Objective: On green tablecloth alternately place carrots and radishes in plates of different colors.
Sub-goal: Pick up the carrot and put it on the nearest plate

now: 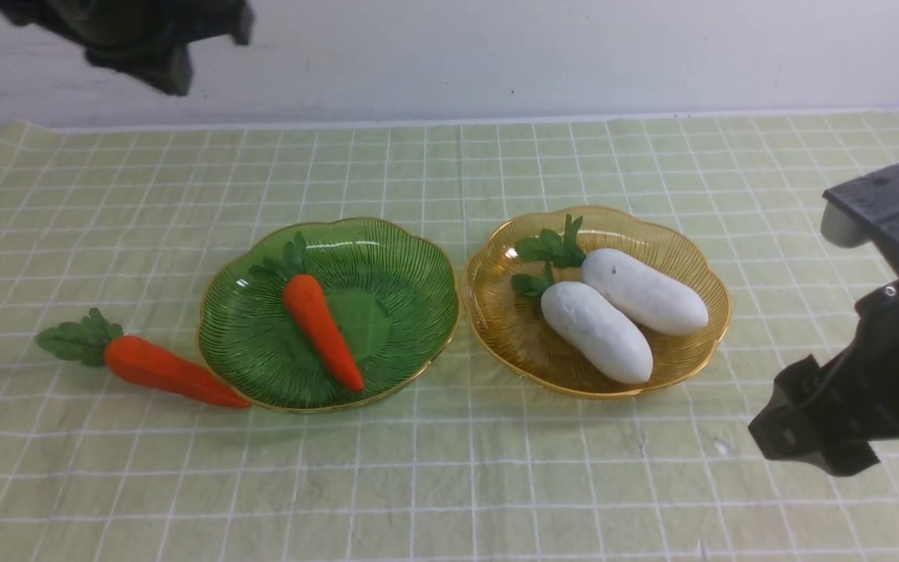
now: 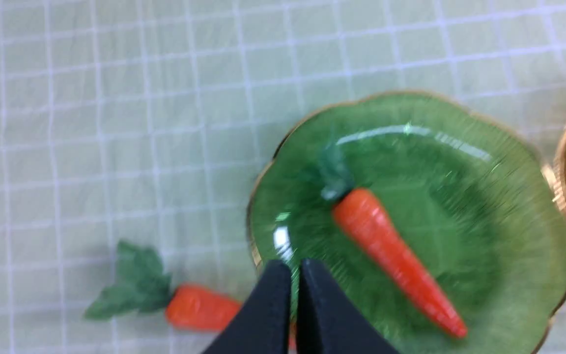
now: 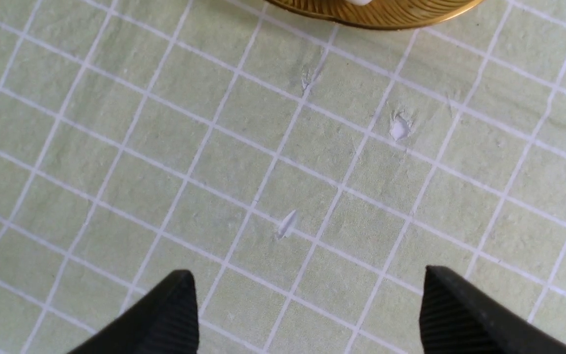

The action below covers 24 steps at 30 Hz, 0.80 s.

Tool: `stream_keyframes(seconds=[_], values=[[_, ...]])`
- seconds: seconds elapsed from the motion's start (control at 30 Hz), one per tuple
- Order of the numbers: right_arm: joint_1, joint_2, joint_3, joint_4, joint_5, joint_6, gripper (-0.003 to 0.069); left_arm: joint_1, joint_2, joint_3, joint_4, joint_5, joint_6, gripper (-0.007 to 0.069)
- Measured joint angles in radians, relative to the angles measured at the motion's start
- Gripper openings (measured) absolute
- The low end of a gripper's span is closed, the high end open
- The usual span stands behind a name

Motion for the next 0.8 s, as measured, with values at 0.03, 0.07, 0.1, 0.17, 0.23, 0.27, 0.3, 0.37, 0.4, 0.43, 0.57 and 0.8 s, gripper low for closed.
stream_keyframes(seconds=[0.03,0.07,0.1,0.17,0.23,0.27,0.3,0.37,0.4,0.43,0.57,0.8], values=[[0.000,0.000,0.000,0.000,0.000,0.000,0.0548,0.055,-0.045,0.097,-0.018,0.001,0.011,0.0002],[0.000,0.000,0.000,0.000,0.000,0.000,0.0548,0.090,-0.067,0.140,-0.028,0.001,0.012,0.0002],[0.000,0.000,0.000,0.000,0.000,0.000,0.0548,0.126,-0.086,0.209,-0.037,0.002,0.012,0.0002],[0.000,0.000,0.000,0.000,0.000,0.000,0.0548,0.225,-0.116,0.335,-0.068,0.004,-0.003,0.0002],[0.000,0.000,0.000,0.000,0.001,0.000,0.0548,0.294,-0.118,0.437,-0.108,0.002,-0.024,0.0002],[0.000,0.000,0.000,0.000,0.003,0.000,0.0548,0.324,-0.113,0.479,-0.149,0.001,-0.028,0.0002],[0.000,0.000,0.000,0.000,0.005,0.000,0.0548,0.328,-0.111,0.494,-0.156,-0.001,-0.028,0.0002],[0.000,0.000,0.000,0.001,0.005,0.000,0.0548,0.345,-0.088,0.558,-0.250,-0.071,-0.028,0.0012],[0.000,0.000,0.000,0.001,0.005,0.000,0.0548,0.345,-0.082,0.560,-0.256,-0.078,-0.029,0.0014],[0.000,0.000,0.000,0.002,0.007,0.000,0.0548,0.344,-0.059,0.568,-0.291,-0.127,-0.035,0.0029],[0.000,0.000,0.000,0.003,0.008,0.000,0.0548,0.343,0.017,0.570,-0.349,-0.239,-0.112,0.0111],[0.000,0.000,0.000,0.015,0.008,0.000,0.0548,0.343,0.130,0.570,-0.376,-0.301,-0.155,0.0304]])
